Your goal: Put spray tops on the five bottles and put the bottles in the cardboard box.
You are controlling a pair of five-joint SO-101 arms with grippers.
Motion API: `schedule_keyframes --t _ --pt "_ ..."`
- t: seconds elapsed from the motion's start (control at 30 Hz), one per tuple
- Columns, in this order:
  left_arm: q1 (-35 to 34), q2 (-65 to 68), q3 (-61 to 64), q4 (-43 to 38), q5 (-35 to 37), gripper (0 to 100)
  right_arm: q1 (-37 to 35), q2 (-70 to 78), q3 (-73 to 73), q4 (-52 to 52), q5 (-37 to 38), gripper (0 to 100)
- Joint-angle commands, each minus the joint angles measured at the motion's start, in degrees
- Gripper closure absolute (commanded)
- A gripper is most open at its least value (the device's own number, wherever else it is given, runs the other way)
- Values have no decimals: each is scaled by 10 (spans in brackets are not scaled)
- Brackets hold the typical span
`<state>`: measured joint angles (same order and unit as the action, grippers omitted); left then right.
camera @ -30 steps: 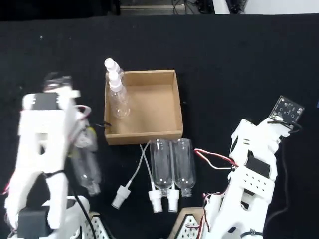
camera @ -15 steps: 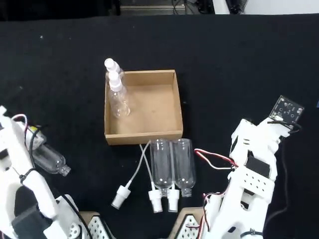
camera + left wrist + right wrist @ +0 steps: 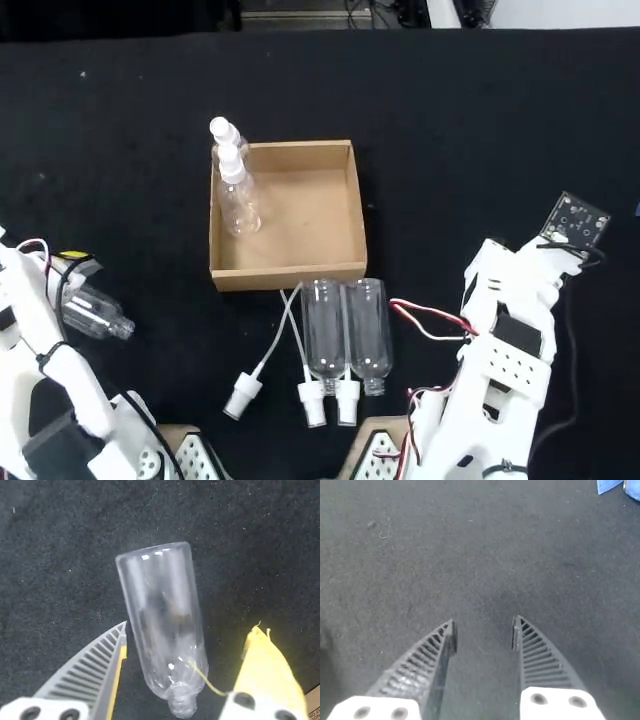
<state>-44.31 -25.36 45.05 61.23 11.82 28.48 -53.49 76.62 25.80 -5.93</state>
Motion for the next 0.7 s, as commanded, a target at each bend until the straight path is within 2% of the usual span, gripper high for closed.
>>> schedule_keyframes --t 0.0,0.13,0.23,0.33,0.4,0.57,0.67 --pt "-6 -3 -52 -5 -19 650 9 -15 -2 -14 4 827" --pt "-7 -3 -104 38 -127 650 9 -15 -2 -14 4 827" --pt "-15 -3 -141 88 -281 650 9 -15 -2 -14 4 827" --pt "-57 -3 -166 91 -401 650 9 -15 -2 -14 4 827" --pt "-95 -3 -167 50 -444 650 9 -15 -2 -14 4 827" --pt "-178 -9 -71 -141 -503 650 9 -15 -2 -14 4 827" --pt "-204 -11 -18 -156 -564 650 9 -15 -2 -14 4 826"
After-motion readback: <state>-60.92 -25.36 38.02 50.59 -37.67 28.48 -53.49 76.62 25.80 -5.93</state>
